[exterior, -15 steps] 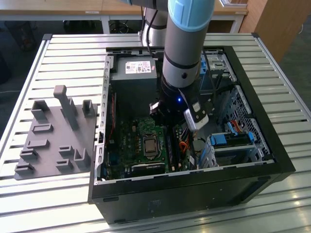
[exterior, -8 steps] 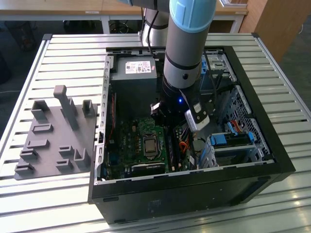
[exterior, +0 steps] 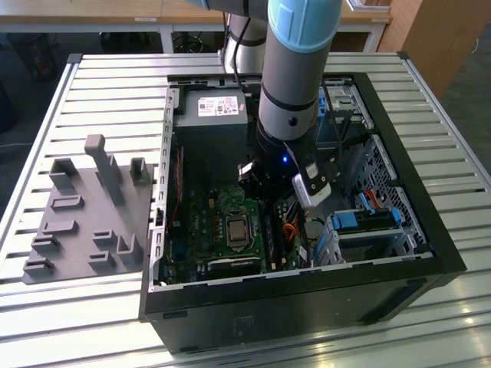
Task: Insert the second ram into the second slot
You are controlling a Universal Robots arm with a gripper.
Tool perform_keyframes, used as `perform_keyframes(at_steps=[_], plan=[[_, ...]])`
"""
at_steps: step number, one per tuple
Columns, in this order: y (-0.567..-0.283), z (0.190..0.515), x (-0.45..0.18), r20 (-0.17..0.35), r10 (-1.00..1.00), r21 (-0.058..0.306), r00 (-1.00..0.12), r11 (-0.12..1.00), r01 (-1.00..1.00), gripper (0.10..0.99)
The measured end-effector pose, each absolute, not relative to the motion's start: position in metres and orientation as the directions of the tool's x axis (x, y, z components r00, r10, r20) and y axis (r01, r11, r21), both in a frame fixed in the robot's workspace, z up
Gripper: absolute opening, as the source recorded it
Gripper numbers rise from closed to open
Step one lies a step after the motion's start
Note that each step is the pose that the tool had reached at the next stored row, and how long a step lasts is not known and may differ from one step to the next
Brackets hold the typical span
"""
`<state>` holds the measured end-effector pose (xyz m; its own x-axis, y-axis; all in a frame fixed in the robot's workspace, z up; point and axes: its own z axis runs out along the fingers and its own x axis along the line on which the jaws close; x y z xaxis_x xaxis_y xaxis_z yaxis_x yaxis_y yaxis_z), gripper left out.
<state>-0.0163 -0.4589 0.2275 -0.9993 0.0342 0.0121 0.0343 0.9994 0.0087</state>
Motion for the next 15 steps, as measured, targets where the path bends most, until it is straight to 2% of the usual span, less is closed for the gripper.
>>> perform_keyframes(at_steps=[15], plan=[[-0.4589,0.2227,-0.0139,0.012,0.032,0.009,-0.999,0.999,0.032,0.137]])
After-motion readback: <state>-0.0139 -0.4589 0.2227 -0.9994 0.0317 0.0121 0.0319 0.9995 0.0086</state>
